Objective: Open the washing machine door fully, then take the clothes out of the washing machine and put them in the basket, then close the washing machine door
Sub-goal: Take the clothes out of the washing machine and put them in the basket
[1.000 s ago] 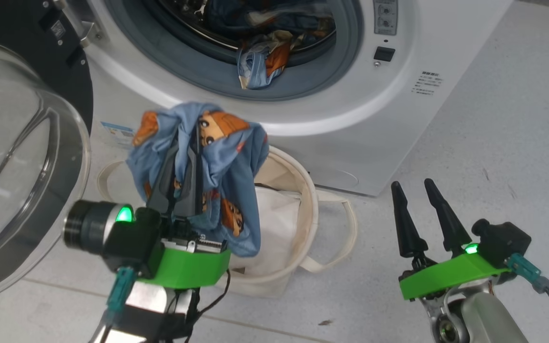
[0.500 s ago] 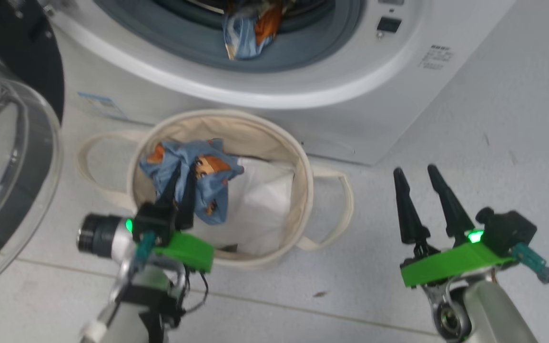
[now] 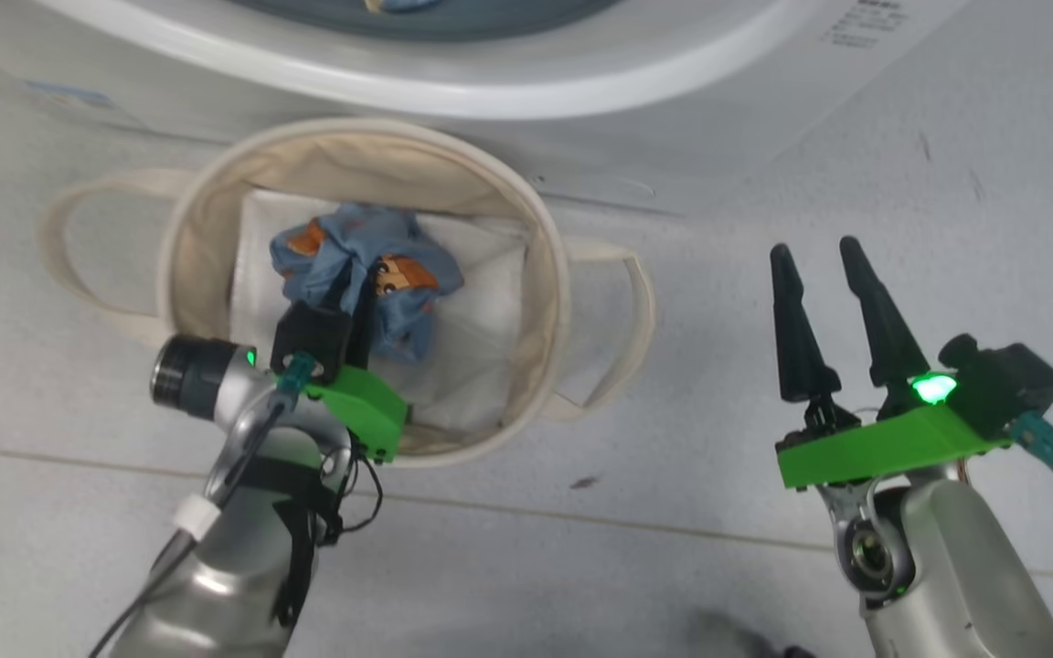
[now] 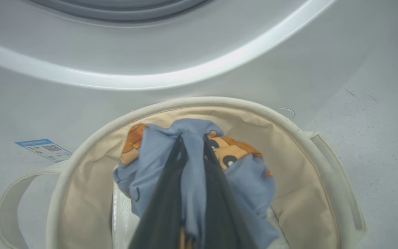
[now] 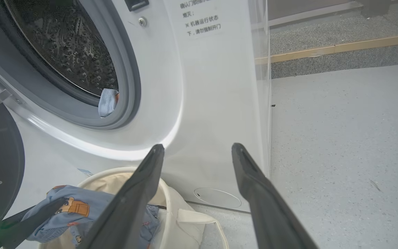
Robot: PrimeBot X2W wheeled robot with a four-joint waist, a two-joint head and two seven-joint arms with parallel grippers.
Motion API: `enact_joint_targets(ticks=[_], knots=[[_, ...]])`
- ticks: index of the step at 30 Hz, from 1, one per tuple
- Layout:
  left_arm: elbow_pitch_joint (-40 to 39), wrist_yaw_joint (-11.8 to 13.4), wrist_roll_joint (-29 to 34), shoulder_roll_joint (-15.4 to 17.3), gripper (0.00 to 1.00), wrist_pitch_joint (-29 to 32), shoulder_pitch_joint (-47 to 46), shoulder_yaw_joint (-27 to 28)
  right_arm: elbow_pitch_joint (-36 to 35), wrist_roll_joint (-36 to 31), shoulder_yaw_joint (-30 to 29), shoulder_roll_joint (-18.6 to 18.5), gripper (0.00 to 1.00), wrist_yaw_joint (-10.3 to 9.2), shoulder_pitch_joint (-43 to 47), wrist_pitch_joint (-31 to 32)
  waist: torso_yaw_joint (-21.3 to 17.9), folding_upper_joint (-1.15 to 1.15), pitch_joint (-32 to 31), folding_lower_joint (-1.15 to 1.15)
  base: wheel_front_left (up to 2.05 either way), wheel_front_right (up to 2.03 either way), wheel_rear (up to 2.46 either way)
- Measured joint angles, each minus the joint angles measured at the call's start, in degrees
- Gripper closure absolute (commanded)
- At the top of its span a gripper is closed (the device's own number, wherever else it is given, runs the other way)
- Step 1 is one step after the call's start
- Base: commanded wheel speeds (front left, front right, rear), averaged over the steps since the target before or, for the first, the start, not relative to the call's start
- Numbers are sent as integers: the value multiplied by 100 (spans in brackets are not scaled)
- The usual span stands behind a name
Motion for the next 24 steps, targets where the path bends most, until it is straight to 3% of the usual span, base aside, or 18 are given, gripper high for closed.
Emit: enact_joint_targets(ticks=[9, 10, 18, 24], knots=[[864, 20, 102, -65, 100, 0, -612, -27, -79, 109, 10, 0, 0, 0, -302, 0, -288, 0, 564, 0, 0, 0, 0], [888, 44, 101, -65, 0, 0, -622, -11, -92, 112, 13, 0, 0, 0, -310, 0, -309, 0, 581, 0, 0, 0, 0], [709, 134, 100, -57, 0, 0, -595, 87, -78, 151, -10, 0, 0, 0, -312, 0, -249, 0, 426, 0, 0, 0, 0], [4, 138, 74, -25, 0, 0, -119, 220, -78, 151, -46, 0, 0, 0, -312, 0, -128, 0, 41, 0, 0, 0, 0]])
